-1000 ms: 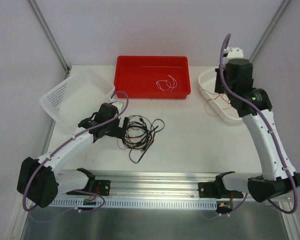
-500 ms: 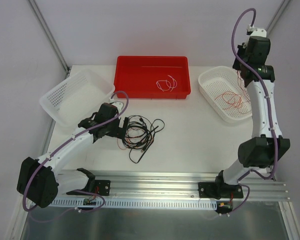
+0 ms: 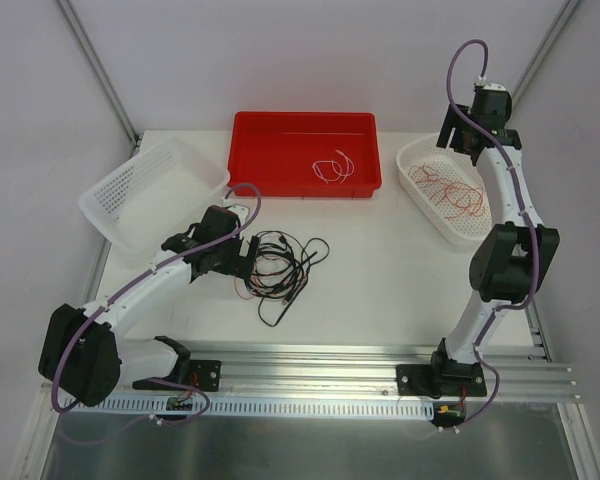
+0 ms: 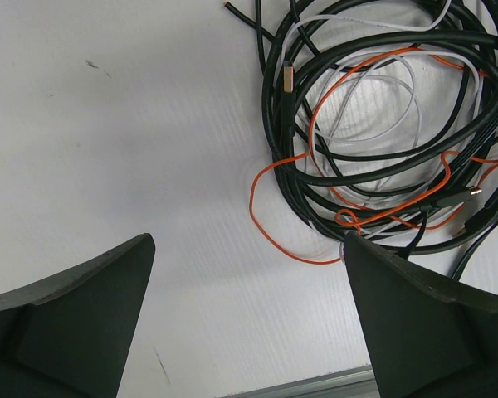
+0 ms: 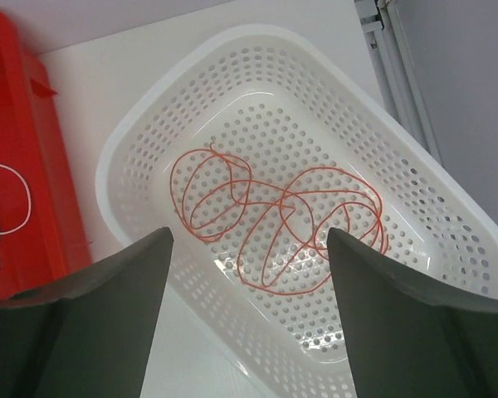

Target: Untangle the cables

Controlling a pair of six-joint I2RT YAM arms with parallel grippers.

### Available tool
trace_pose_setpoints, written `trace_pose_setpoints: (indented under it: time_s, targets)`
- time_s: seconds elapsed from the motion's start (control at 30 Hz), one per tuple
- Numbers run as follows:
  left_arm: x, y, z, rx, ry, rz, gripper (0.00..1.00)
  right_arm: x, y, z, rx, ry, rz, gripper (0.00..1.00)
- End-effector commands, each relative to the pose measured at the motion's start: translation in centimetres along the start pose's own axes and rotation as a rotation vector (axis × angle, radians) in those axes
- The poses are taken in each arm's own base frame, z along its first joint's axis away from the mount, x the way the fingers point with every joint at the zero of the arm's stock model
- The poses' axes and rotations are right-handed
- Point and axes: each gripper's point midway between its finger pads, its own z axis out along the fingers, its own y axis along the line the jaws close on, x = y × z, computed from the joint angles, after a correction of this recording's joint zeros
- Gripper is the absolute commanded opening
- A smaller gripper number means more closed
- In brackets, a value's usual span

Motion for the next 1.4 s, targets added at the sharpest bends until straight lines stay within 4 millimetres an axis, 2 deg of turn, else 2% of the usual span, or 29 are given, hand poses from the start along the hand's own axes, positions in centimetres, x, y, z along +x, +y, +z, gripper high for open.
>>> trace_pose_setpoints:
  time_s: [0.0,0.07,0.1,0.13,0.17,0.2,0.23,0.27,0.3,0.33,0.37,0.4,0.43,0.5,0.53,0.57,0.6,0.63,0.67,0.83,1.0,1.17,1.27,1.37]
  targets:
    - [-1.2,-0.3,-0.5,0.022,-0.024,-0.011,0.99,-3.5,2.0,-5.7,-0.083,-0.121,0.031,0.84]
    - [-1.3,-0.4,-0.6,0.03,-0.028,-0.019,0.99,-2.4,2.7,-7.0,-0.097,-0.096,0.026,0.85]
    - [-1.4,-0.5,-0.7,0.034,-0.032,-0.021,0.99,-0.6,3.5,-7.1,-0.139,-0.053,0.022,0.85]
    - [-1.3,-0.6,-0.7,0.037,-0.031,-0.022,0.99,-0.5,3.8,-8.8,-0.169,-0.054,0.062,0.85]
    - [-1.3,-0.8,-0.8,0.049,-0.032,-0.027,0.99,0.7,5.8,-9.7,-0.264,-0.024,0.069,0.85]
    - [-1.4,-0.8,-0.8,0.051,-0.033,-0.031,0.99,3.0,7.0,-10.1,-0.308,0.027,0.08,0.85]
    - [-1.4,-0.9,-0.9,0.055,-0.036,-0.032,0.99,3.6,7.8,-11.6,-0.351,0.028,0.113,0.85]
    - [-1.5,-1.0,-1.0,0.061,-0.038,-0.037,0.99,4.6,9.7,-12.9,-0.418,0.046,0.123,0.85]
    - [-1.5,-1.1,-1.0,0.063,-0.041,-0.04,0.99,5.7,10.5,-13.6,-0.446,0.063,0.125,0.85]
    - [-1.6,-1.2,-1.1,0.067,-0.042,-0.041,0.99,8.0,11.1,-14.5,-0.465,0.094,0.143,0.85]
    - [-1.5,-1.2,-1.1,0.072,-0.041,-0.043,0.99,9.0,11.9,-15.1,-0.486,0.108,0.137,0.85]
    - [-1.4,-1.5,-1.1,0.088,-0.037,-0.044,0.99,10.9,13.7,-16.1,-0.523,0.136,0.115,0.84]
    - [-1.5,-1.7,-1.2,0.101,-0.041,-0.045,0.99,13.3,14.3,-16.2,-0.532,0.173,0.11,0.85]
    - [-1.5,-2.6,-1.4,0.15,-0.036,-0.043,0.99,15.6,16.2,-18.3,-0.577,0.196,0.111,0.84]
    - [-1.4,-3.1,-1.4,0.179,-0.029,-0.03,0.98,16.2,16.9,-18.8,-0.602,0.189,0.119,0.84]
    - [-1.3,-3.7,-1.4,0.208,-0.023,-0.018,0.97,19.0,17.0,-18.8,-0.605,0.24,0.117,0.84]
    - [-1.2,-4.7,-1.6,0.262,-0.014,-0.003,0.97,19.7,17.9,-20.2,-0.643,0.238,0.129,0.84]
    - [-0.8,-5.2,-1.5,0.284,0.0,0.02,0.95,20.5,18.3,-20.6,-0.657,0.242,0.127,0.84]
    - [-0.5,-5.9,-1.5,0.304,0.008,0.042,0.94,22.4,18.6,-21.1,-0.663,0.266,0.103,0.84]
    - [0.0,-6.3,-0.6,0.27,0.035,0.112,0.89,25.8,19.3,-23.5,-0.7,0.291,0.038,0.84]
    - [-0.9,-7.3,0.2,0.3,0.035,0.159,0.88,28.7,19.2,-24.3,-0.706,0.313,-0.008,0.84]
    - [-0.7,-8.2,1.6,0.334,0.089,0.199,0.83,29.7,19.7,-25.1,-0.744,0.318,-0.022,0.84]
    - [-0.5,-8.8,2.2,0.364,0.115,0.216,0.71,30.1,19.8,-25.2,-0.747,0.325,-0.029,0.84]
    - [0.2,-9.1,2.4,0.373,0.13,0.234,0.52,30.1,19.8,-25.3,-0.75,0.317,-0.034,0.84]
